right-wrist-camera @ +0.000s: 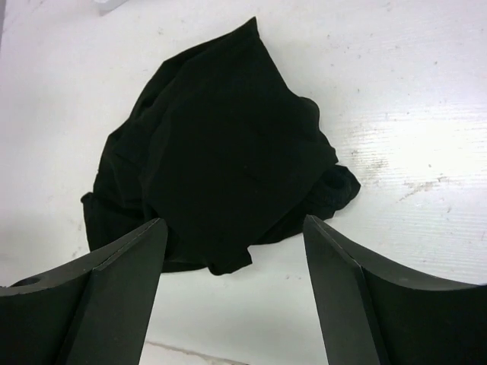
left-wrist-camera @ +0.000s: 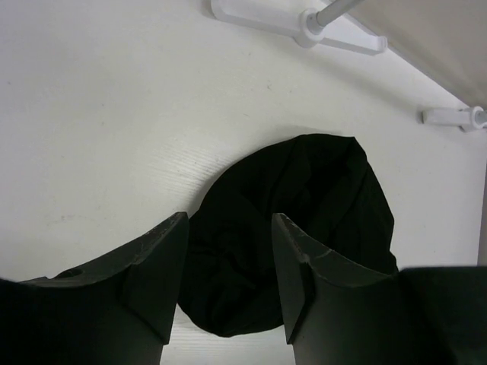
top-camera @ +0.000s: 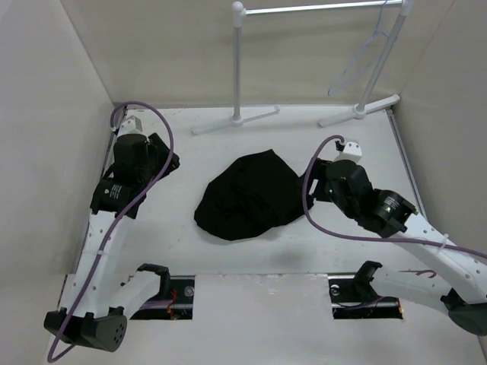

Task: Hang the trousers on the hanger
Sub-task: Flatten out the trousers at the center of the board.

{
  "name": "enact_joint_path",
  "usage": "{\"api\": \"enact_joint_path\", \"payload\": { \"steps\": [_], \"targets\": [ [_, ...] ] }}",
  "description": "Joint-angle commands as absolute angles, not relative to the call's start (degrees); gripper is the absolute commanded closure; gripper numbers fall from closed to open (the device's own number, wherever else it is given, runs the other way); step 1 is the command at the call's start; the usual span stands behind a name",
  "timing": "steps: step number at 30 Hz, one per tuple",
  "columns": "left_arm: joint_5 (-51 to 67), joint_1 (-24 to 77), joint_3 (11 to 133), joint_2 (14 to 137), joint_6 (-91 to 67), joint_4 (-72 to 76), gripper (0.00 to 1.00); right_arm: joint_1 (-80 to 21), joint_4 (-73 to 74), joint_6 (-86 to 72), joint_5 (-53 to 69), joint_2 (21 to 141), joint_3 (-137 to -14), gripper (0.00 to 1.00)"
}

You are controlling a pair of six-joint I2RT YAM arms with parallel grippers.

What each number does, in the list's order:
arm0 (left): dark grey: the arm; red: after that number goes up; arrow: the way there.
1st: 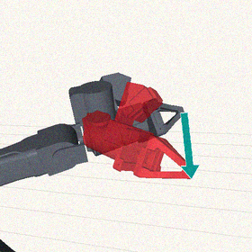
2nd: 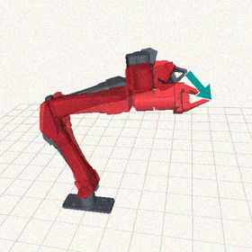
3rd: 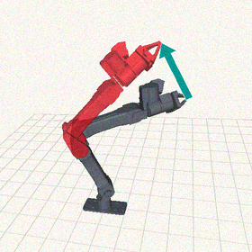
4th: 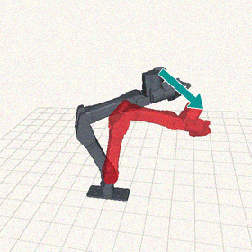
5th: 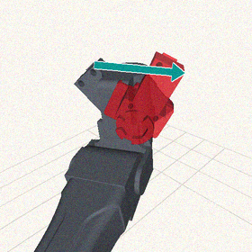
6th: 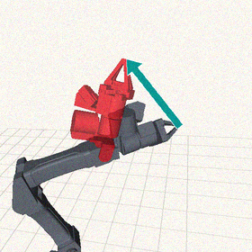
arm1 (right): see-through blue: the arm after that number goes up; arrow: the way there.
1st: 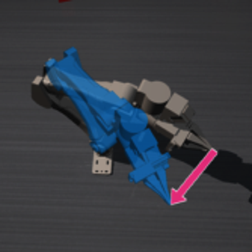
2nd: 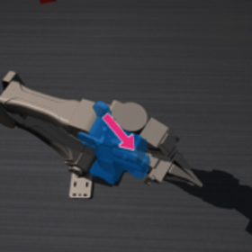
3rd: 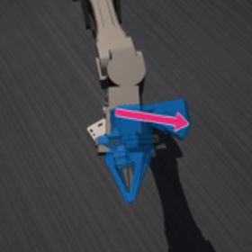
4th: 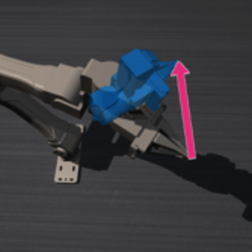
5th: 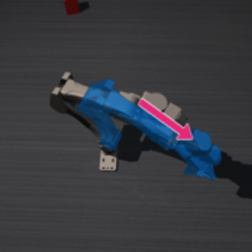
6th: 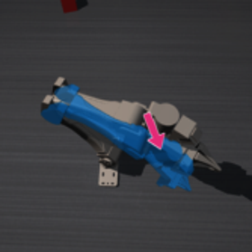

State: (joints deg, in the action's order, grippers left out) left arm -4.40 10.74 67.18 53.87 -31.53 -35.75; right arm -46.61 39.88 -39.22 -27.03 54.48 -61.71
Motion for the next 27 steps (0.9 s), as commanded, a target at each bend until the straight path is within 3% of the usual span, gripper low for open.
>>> {"api": "enact_joint_path", "payload": {
  "steps": [1, 3, 4, 7, 11, 15, 16, 19, 20, 22, 23, 24, 27],
  "targets": [
    [-2.9, 10.4, 67.8, 54.4, -31.4, -35.9, 0.51, -47.6, 37.3, -37.0, -27.2, 54.3, -63.4, 0.22],
    [-3.0, 9.7, 67.7, 54.2, -31.6, -36.0, 0.50, -48.6, 37.1, -36.3, -27.2, 54.8, -64.0, 0.22],
    [-2.3, 8.8, 67.6, 54.6, -31.6, -36.3, 0.48, -49.5, 36.9, -35.4, -26.8, 55.5, -64.7, 0.27],
    [-1.9, 7.5, 66.1, 54.1, -32.5, -36.0, 0.46, -52.2, 36.7, -31.6, -23.0, 58.7, -67.6, 0.54],
    [-2.6, 5.1, 63.3, 52.6, -34.3, -35.9, 0.45, -55.9, 35.4, -28.7, -16.9, 64.9, -72.8, 0.81],
    [-4.0, 1.2, 58.0, 52.2, -37.9, -37.2, 0.51, -59.6, 33.3, -26.4, -11.4, 75.3, -78.5, 0.90],
    [-4.2, 0.6, 56.1, 52.4, -39.5, -36.1, 0.54, -60.4, 32.4, -25.7, -10.6, 77.8, -79.4, 0.90],
    [-4.2, -3.1, 52.0, 56.1, -42.4, -33.2, 0.81, -61.9, 29.0, -22.9, -7.4, 86.5, -83.0, 0.89],
    [-4.2, -4.0, 51.4, 56.4, -43.3, -33.0, 0.83, -62.0, 28.2, -22.0, -5.4, 89.3, -84.4, 0.86],
    [-4.7, -5.2, 49.5, 55.0, -45.1, -32.9, 0.84, -62.0, 27.2, -21.4, -2.9, 94.1, -86.4, 0.76],
    [-4.7, -5.8, 48.7, 53.5, -45.3, -33.2, 0.83, -62.0, 25.9, -21.2, -2.1, 97.2, -87.1, 0.62],
    [-4.8, -6.0, 48.3, 52.7, -45.4, -33.3, 0.81, -62.0, 25.6, -21.1, -2.1, 98.3, -87.4, 0.55],
    [-5.1, -7.3, 45.8, 48.3, -46.0, -35.5, 0.67, -61.7, 24.4, -21.0, -1.4, 104.0, -87.9, 0.27]
  ]
}}
